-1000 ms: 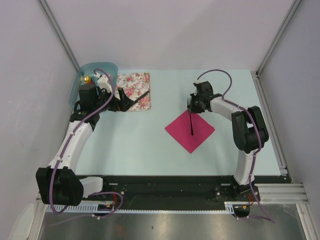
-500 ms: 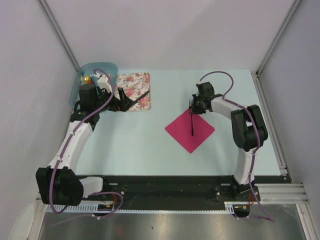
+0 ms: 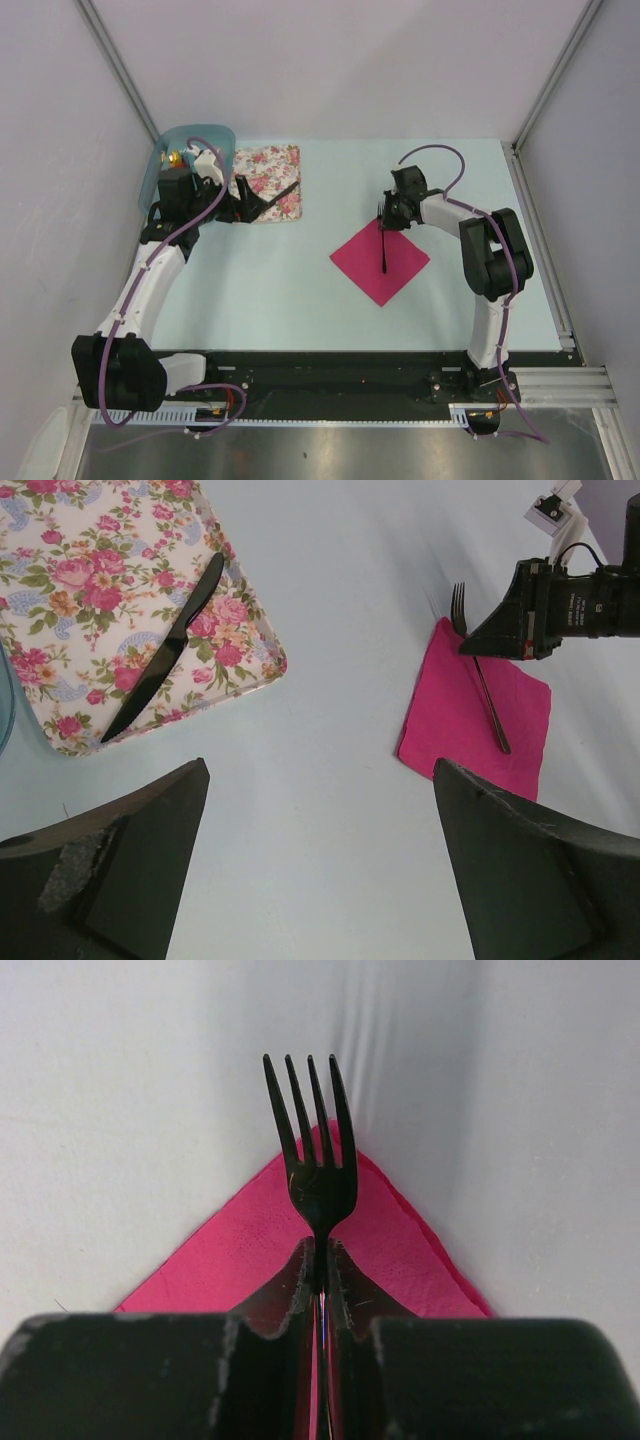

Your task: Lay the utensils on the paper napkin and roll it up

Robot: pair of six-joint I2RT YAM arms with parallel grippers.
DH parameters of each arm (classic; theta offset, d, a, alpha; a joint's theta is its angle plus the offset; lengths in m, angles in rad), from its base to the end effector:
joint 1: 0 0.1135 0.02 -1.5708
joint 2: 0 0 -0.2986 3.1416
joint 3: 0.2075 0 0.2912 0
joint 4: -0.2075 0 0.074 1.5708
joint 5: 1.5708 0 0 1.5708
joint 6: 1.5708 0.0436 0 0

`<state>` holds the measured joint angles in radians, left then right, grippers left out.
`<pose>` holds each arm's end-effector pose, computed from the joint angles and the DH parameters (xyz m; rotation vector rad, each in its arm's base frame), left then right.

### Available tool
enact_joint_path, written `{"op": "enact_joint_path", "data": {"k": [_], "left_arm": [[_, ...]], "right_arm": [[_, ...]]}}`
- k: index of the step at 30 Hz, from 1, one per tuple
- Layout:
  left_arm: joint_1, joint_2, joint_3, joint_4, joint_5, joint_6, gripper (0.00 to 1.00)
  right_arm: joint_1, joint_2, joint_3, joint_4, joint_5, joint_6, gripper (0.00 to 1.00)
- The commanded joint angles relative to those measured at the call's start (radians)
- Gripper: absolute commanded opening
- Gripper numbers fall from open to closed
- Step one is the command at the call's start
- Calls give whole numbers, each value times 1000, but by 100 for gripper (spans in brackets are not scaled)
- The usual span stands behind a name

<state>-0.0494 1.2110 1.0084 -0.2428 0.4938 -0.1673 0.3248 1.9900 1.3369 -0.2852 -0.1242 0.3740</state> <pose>0.3061 -0.0358 0.3460 0.1986 2.0057 -0.6345 0.4471 0.1563 0.1662 0.0109 2.5549 0.4354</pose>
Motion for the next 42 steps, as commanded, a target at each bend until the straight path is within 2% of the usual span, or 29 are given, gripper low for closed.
{"op": "enact_joint_path", "data": {"k": [1,15,17,21,22,23,25,28,29,31,35,38,42], "left_arm": [[5,-8,27,40,-6,-15,100],[6,48,100,14,-17,31,100],[6,76,130,-18,-29,70,100],[6,241,312,-153,-44,201,100],[6,278,352,-209,-63,222,100],[6,310,393,-232,-75,248,100],[5,422,511,-306,-93,284,100],[5,592,689,-409,-124,356,100],[3,635,787,-436,-130,367,98],[-3,758,883,-513,-135,403,94],[-29,933,1117,-601,-196,491,88],[-58,1043,1225,-668,-233,548,80],[-118,1108,1231,-682,-284,626,65]], "right_arm": [[-4,16,25,6,23,16,12],[-15,-5,42,-11,29,14,20],[-23,-35,50,-23,17,6,25],[-47,-94,79,-28,-53,-55,32],[-55,-102,87,-20,-102,-119,35],[-61,-105,103,-28,-168,-145,52],[-85,-129,131,-45,-205,-208,61],[-124,-168,146,-72,-265,-328,86],[-136,-180,146,-80,-299,-371,91],[-171,-212,143,-100,-316,-398,100],[-233,-250,121,-134,-373,-448,100],[-268,-275,91,-146,-365,-448,100],[-286,-313,48,-149,-342,-468,100]]}}
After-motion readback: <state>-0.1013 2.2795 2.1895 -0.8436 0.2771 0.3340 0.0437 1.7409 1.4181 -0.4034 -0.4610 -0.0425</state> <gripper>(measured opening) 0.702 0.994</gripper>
